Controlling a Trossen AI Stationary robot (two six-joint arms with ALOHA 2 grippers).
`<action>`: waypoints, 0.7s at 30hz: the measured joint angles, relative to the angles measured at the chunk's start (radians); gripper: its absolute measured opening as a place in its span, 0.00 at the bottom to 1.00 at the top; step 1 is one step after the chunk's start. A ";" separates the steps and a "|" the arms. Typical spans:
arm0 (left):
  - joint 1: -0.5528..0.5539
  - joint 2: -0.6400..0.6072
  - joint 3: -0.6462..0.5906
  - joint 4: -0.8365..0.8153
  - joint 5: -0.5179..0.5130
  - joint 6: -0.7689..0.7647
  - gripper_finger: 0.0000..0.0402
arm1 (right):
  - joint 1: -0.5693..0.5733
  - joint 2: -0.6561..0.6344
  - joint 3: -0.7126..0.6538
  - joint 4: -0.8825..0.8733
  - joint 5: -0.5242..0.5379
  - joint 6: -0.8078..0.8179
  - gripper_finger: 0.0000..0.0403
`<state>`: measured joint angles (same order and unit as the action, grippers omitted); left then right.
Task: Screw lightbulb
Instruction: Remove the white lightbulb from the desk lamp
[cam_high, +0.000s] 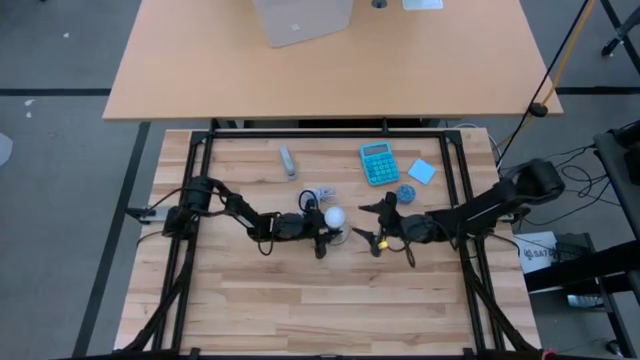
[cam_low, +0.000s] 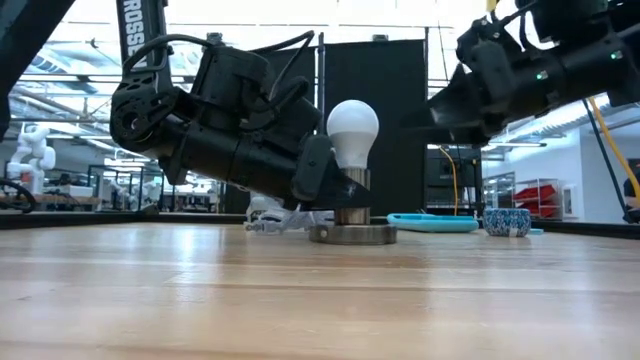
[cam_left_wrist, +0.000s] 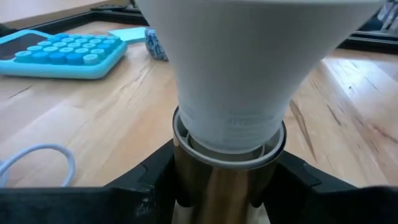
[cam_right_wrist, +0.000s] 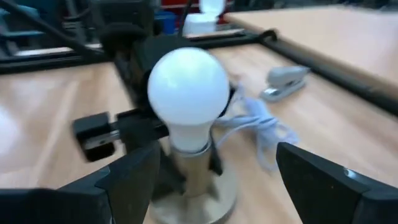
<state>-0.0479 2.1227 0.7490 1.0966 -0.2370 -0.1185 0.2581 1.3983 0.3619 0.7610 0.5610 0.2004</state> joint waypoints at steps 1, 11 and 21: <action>0.000 0.000 0.000 0.000 -0.005 -0.001 0.45 | 0.008 0.016 0.007 0.017 0.033 -0.018 0.78; 0.006 0.000 -0.001 0.005 -0.109 -0.005 0.45 | 0.022 0.188 0.064 0.153 0.085 0.018 0.78; 0.012 0.000 -0.001 0.004 -0.115 -0.005 0.45 | 0.043 0.382 0.081 0.497 0.253 -0.002 0.78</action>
<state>-0.0357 2.1223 0.7483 1.1007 -0.3521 -0.1238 0.3013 1.7803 0.4433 1.2581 0.8139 0.1980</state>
